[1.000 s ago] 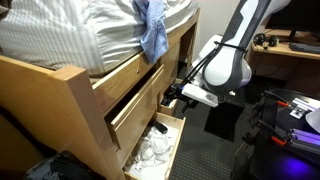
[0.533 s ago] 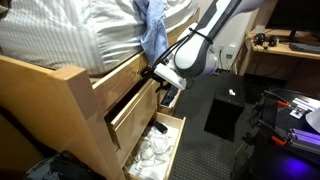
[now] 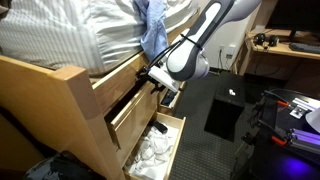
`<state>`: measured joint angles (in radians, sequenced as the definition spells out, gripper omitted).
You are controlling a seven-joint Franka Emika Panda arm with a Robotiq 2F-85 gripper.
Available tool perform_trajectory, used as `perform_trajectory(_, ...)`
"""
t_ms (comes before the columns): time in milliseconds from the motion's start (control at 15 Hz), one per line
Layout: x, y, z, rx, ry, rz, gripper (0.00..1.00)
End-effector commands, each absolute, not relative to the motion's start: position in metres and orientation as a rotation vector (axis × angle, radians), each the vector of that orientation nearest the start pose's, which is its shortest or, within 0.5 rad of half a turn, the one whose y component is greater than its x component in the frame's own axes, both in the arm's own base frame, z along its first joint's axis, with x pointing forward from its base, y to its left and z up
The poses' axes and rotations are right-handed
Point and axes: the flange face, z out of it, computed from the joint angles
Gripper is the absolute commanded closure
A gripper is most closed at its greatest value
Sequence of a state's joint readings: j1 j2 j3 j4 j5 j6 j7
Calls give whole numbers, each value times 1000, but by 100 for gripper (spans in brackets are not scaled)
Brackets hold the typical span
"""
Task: Open the topmost drawer on the left
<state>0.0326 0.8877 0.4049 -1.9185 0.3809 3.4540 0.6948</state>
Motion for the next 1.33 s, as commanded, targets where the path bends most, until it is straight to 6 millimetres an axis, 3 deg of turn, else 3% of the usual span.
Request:
perform_trajectory(0,610,206,102,-2268,1162,-509,0)
perform_trajectory(133,615,203,87,-2265,1184,-510,0)
perform_trajectory(200,608,204,104,-2280,1150,-513,0)
perform_trajectory(333,609,201,89,-2283,1167,-503,0)
perform_trajectory(533,609,201,84,-2283,1173,-498,0)
perform_trajectory(1000,637,187,34,-2221,1217,-496,0)
perform_trajectory(1267,659,187,38,-2168,1222,-544,0)
